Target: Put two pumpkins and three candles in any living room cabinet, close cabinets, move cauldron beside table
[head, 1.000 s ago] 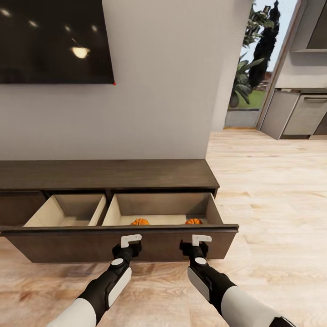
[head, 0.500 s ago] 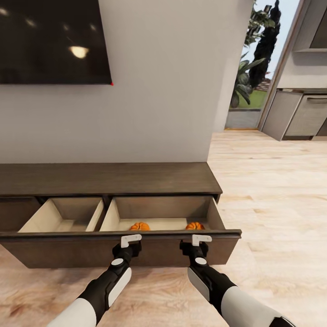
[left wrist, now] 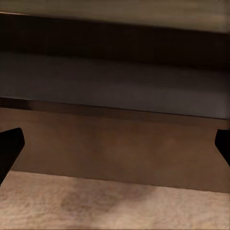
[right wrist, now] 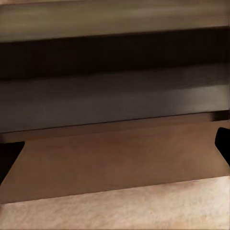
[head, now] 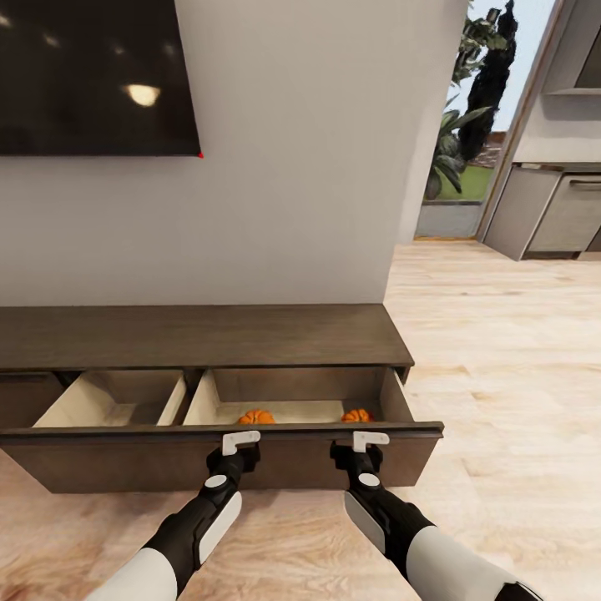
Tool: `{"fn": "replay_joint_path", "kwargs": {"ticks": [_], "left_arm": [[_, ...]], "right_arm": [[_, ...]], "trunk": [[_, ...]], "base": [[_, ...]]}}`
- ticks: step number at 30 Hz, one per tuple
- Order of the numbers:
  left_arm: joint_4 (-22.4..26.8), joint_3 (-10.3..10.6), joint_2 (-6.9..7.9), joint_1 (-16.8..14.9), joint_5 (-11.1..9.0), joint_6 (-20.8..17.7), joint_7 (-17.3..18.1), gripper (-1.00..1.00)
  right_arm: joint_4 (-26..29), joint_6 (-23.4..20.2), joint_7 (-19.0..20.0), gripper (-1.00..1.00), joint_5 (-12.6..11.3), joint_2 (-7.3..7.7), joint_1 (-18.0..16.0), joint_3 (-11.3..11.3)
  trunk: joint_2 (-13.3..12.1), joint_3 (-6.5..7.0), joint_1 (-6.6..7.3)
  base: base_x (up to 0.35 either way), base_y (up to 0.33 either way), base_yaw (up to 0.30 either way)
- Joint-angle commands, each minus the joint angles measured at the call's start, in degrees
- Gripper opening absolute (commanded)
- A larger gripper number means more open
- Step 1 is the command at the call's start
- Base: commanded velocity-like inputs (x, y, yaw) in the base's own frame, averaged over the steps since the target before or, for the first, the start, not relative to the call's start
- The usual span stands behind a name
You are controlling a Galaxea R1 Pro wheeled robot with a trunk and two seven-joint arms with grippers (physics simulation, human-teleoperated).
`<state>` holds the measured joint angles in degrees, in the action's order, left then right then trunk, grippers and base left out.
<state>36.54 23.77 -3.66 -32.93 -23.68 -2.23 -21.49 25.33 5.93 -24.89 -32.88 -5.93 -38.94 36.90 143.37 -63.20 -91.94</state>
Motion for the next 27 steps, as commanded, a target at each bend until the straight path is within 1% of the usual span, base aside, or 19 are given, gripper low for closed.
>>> {"fn": "replay_joint_path", "kwargs": {"ticks": [1,27], "left_arm": [[0.1,0.3,0.05,0.0,-0.3,-0.2,-0.5,1.00],[0.1,0.3,0.07,0.0,-0.3,-0.2,-0.5,1.00]], "right_arm": [[0.0,0.4,-0.3,1.00,-0.4,0.04,-0.1,0.4],[0.0,0.4,-0.4,1.00,-0.4,0.04,-0.1,0.4]], "trunk": [[0.0,-0.05,-0.01],[0.0,-0.05,-0.01]], "base": [[0.213,0.000,0.000],[0.204,0.000,0.000]]}}
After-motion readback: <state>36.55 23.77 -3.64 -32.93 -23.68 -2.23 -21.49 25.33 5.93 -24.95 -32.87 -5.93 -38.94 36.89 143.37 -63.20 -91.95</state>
